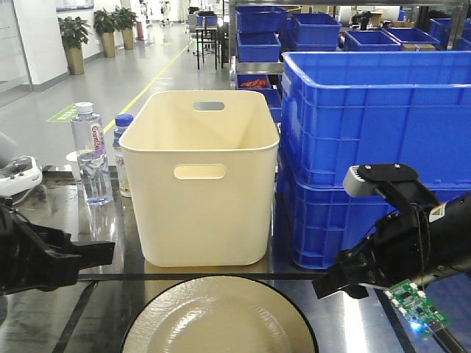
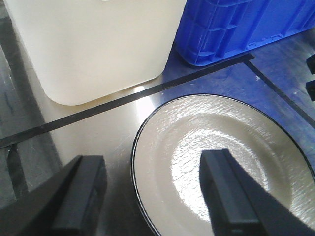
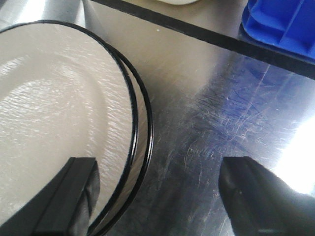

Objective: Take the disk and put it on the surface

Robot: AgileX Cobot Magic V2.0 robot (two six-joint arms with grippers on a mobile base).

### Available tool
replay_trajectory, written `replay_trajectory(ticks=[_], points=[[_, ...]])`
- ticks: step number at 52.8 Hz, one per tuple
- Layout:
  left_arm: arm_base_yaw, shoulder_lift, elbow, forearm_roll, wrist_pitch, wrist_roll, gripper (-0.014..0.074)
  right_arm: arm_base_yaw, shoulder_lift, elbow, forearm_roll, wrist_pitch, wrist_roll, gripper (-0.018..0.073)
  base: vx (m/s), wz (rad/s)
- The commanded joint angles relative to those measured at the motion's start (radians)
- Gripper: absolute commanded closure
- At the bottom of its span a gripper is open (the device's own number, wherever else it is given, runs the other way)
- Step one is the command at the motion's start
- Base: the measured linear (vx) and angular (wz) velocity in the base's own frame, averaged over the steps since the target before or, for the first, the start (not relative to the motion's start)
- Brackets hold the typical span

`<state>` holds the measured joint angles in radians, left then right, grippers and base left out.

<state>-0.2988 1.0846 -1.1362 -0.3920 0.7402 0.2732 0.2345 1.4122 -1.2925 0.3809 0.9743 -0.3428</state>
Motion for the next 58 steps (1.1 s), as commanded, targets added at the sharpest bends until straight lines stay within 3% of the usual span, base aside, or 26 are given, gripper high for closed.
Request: replay_trajectory(ticks=[1, 27, 31, 41, 51, 54, 58], points=[[0.000, -0.016, -0.028, -0.022, -0.072, -0.009, 0.0083, -0.004, -0.036, -0.034, 0.017, -0.040, 0.001, -0.0002, 0.00, 0.00], [0.000, -0.016, -0.027, -0.022, -0.077, -0.009, 0.0084, -0.004, -0.036, -0.034, 0.017, -0.040, 0.001, -0.0002, 0.00, 0.00], [0.000, -0.024, -0.019, 0.007, -0.099, -0.009, 0.0106, -0.004, -0.036, -0.034, 0.017, -0.039, 0.001, -0.0002, 0.00, 0.00], [0.000, -0.156, 0.198, 0.153, -0.370, -0.070, 0.0297, -0.004, -0.036, -0.034, 0.017, -0.039, 0.001, -0.0002, 0.00, 0.00], [0.000, -0.415, 0.549, 0.310, -0.648, -0.263, 0.0608, -0.004, -0.036, -0.034, 0.017, -0.039, 0.001, -0.0002, 0.00, 0.00], [0.007, -0.488, 0.641, 0.382, -0.711, -0.284, 0.0606, -0.004, -0.036, -0.034, 0.017, -0.039, 0.001, -0.0002, 0.00, 0.00], [0.044, -0.601, 0.747, 0.392, -0.747, -0.286, 0.0606, -0.004, -0.036, -0.034, 0.017, -0.039, 0.001, -0.0002, 0.00, 0.00]])
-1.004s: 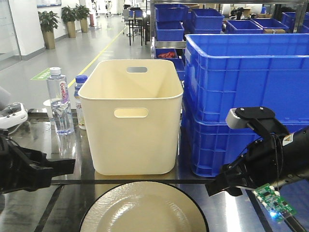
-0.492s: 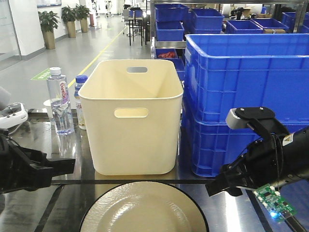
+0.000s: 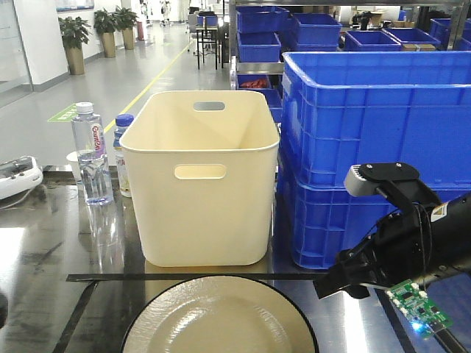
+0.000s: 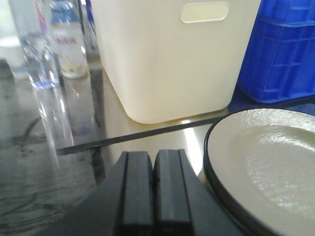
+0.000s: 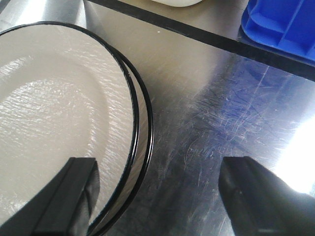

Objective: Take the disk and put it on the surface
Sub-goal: 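Open the right gripper and withdraw it from the stacked plates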

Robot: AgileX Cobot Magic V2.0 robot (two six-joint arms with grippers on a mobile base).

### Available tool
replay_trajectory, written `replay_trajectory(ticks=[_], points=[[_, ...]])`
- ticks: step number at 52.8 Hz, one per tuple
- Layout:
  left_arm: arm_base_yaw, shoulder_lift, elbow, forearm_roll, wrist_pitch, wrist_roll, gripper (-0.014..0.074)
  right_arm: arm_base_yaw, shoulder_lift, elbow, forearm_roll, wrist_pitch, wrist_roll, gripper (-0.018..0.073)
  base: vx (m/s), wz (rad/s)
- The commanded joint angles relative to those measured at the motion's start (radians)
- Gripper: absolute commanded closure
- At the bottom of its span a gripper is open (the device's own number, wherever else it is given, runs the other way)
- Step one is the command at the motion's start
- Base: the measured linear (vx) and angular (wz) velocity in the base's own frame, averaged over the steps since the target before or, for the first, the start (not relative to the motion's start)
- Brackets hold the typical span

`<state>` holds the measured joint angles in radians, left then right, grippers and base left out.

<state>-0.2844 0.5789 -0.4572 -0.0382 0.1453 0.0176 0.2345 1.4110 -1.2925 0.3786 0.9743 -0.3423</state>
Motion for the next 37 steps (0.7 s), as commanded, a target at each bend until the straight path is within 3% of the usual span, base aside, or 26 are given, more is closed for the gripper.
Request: replay_trajectory(ticks=[1, 15, 23, 25, 37], points=[[0.039, -0.116, 0.086, 0.038, -0.153, -0.031, 0.0606, -0.004, -0.035, -0.034, 0.019, -0.039, 0.000, -0.0002, 0.00, 0.00], [0.196, -0.477, 0.348, 0.033, -0.152, -0.031, 0.0605, -0.004, -0.035, -0.034, 0.019, -0.039, 0.000, -0.0002, 0.00, 0.00], [0.207, -0.613, 0.478, 0.033, -0.170, -0.031, 0.0605, -0.004, -0.035, -0.034, 0.019, -0.039, 0.000, -0.0002, 0.00, 0.00], [0.208, -0.608, 0.467, 0.033, -0.115, -0.031, 0.0605, -0.004, -0.035, -0.034, 0.019, -0.037, 0.000, -0.0002, 0.00, 0.00], [0.208, -0.583, 0.462, 0.038, -0.095, -0.031, 0.0605, -0.004, -0.035, -0.034, 0.022, -0.040, 0.000, -0.0002, 0.00, 0.00]])
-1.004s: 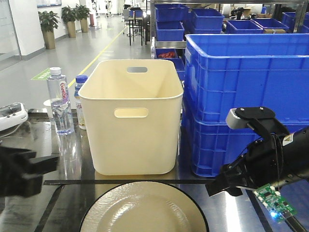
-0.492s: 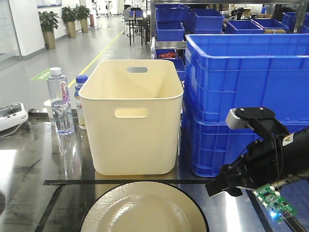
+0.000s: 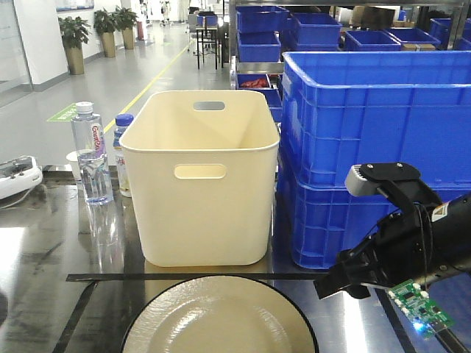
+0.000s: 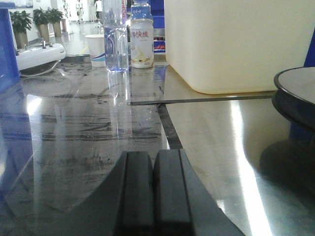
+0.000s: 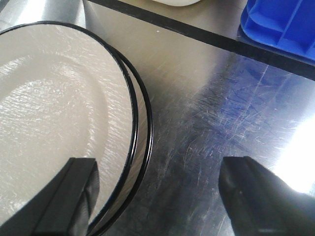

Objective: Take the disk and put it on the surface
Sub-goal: 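Open the right gripper and withdraw it from the stacked plates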

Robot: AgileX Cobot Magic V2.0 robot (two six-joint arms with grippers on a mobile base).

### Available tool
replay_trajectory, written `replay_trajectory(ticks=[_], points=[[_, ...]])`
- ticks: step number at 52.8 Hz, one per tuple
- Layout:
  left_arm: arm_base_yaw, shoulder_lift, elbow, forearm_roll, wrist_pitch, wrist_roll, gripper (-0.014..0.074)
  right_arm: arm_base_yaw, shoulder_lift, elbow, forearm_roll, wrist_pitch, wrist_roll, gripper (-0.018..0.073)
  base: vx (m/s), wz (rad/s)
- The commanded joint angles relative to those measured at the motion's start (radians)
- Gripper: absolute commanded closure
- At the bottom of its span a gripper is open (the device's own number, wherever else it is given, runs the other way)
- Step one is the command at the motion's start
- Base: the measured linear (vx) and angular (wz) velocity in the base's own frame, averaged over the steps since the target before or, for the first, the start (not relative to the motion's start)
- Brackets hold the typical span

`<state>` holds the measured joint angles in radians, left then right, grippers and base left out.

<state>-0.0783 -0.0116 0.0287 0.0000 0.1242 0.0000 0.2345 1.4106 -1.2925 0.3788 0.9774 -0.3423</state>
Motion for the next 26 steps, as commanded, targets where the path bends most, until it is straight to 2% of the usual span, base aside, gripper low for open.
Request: replay_trajectory(ticks=[1, 26], points=[[0.002, 0.008, -0.024, 0.000, -0.074, -0.013, 0.0605, -0.004, -0.035, -0.034, 0.021, -0.043, 0.000, -0.0002, 0.00, 0.00], [0.002, 0.008, -0.024, 0.000, -0.074, -0.013, 0.0605, -0.004, -0.035, -0.034, 0.021, -0.042, 0.000, -0.0002, 0.00, 0.00]])
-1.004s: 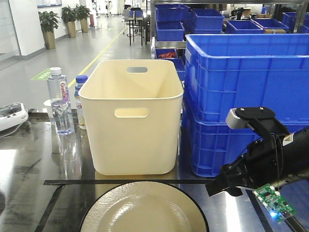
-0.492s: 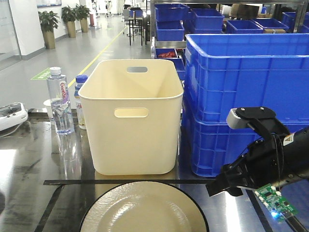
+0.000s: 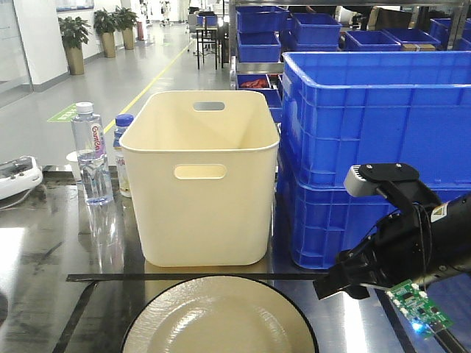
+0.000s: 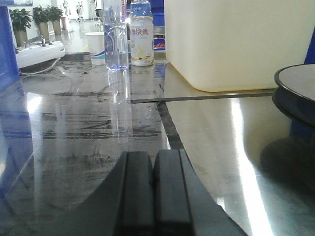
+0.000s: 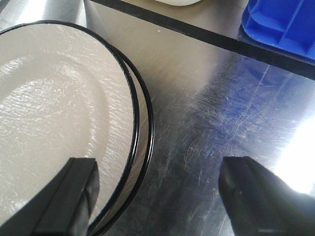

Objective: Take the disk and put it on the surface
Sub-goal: 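Open the right gripper and withdraw it from the stacked plates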

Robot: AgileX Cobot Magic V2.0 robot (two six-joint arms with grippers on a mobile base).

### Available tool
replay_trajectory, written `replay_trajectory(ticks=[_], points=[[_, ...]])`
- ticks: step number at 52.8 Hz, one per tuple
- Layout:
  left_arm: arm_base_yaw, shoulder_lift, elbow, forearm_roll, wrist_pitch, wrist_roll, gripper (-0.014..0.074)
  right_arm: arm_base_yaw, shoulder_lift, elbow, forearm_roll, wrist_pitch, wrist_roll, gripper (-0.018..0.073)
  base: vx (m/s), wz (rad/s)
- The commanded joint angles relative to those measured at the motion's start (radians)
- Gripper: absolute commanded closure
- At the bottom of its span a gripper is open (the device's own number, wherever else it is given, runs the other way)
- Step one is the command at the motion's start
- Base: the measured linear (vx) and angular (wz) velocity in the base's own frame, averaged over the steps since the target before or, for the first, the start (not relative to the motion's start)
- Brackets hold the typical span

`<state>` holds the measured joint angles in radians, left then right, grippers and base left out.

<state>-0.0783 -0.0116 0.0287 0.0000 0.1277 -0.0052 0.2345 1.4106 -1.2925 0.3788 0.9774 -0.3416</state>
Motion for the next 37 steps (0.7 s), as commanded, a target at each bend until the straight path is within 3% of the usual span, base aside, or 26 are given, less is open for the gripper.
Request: replay_trajectory(ticks=[1, 25, 37], points=[[0.002, 0.008, -0.024, 0.000, -0.078, -0.008, 0.0605, -0.004, -0.035, -0.034, 0.021, -0.042, 0.000, -0.0002, 0.00, 0.00], [0.002, 0.008, -0.024, 0.000, -0.078, -0.008, 0.0605, -0.004, -0.037, -0.034, 0.005, -0.046, 0.000, -0.0002, 0.00, 0.00], [0.002, 0.008, -0.024, 0.000, -0.078, -0.008, 0.0605, -0.004, -0.105, -0.003, -0.082, -0.067, 0.021, 0.0045, 0.00, 0.00]])
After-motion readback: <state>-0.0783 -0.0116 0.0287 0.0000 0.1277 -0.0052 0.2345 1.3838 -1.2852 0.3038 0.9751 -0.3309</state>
